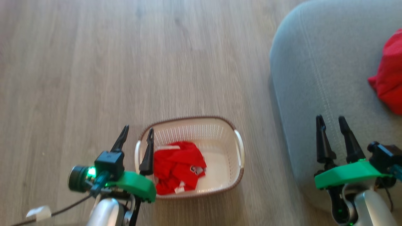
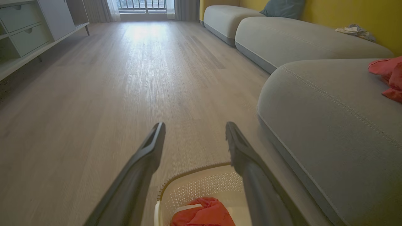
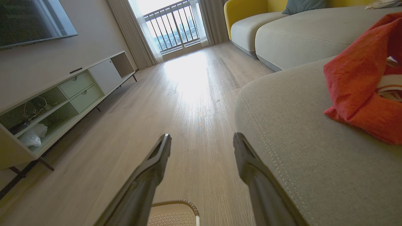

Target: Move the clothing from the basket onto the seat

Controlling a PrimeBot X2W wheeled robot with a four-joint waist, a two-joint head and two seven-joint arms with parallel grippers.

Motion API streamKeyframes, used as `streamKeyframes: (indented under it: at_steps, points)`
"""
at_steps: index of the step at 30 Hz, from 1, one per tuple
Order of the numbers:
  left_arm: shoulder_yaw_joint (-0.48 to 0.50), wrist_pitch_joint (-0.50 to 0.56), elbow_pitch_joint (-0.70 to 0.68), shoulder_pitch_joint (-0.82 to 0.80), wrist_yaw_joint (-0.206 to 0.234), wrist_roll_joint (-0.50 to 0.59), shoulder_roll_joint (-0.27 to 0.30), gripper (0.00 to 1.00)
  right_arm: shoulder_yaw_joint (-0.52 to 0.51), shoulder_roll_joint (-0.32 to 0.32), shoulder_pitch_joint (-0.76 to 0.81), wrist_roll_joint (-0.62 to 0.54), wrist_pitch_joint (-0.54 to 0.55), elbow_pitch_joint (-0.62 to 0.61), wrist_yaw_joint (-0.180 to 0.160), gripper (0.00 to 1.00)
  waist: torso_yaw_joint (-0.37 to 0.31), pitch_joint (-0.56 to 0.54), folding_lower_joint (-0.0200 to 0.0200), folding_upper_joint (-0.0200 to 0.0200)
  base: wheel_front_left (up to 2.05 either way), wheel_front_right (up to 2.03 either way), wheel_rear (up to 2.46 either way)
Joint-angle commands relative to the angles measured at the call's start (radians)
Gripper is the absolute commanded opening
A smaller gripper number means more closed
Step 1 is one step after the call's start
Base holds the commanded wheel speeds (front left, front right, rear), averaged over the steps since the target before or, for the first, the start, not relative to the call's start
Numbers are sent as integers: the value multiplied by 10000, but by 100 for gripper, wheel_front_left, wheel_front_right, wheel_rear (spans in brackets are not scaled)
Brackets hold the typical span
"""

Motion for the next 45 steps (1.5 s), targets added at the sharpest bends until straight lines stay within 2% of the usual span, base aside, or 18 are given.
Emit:
streamKeyframes:
  at_steps: [1, 9, 16, 27, 31, 35, 40, 45]
  points:
    - [163, -49, -120, -604, -79, 114, -5, 100, 262, -174, -431, -148, -74, -461, -2, 100, -123, 688, 0, -1, 0, 0, 0]
    - [-461, -49, 1136, -1809, -375, 729, -5, 100, 426, -309, -906, -517, -74, -1070, -2, 100, -352, 2639, 0, -1, 0, 0, 0]
    - [-514, -49, 2688, -3081, -562, 741, -5, 100, 514, -185, -1224, -537, -74, -1669, -2, 100, -689, 4166, 0, -1, 0, 0, 0]
    - [-821, -49, 6061, -5558, -541, 1608, 464, 100, 922, 263, -1565, -806, -74, -2859, -2, 100, -1496, 6311, 0, -1, 0, 0, 0]
    - [-1571, -49, 7350, -6400, -209, 2542, 932, 100, 1214, 399, -1634, -789, -74, -3017, -2, 100, -1847, 6826, 0, -1, 0, 0, 0]
    - [-1846, -49, 8429, -7155, -33, 2801, 1159, 100, 1480, 467, -1718, -760, -74, -3072, -2, 100, -2221, 7254, 0, -1, 0, 0, 0]
    - [-2222, -34, 9745, -7919, -256, 3058, 1415, 100, 1670, 501, -1801, -275, -74, -3025, -2, 100, -2687, 7580, 0, -1, 0, 0, 0]
    - [-2573, 863, 10532, -8475, -303, 3326, 1482, 100, 1905, 504, -1747, -62, -74, -3108, -2, 100, -2900, 7719, 0, -1, 0, 0, 0]
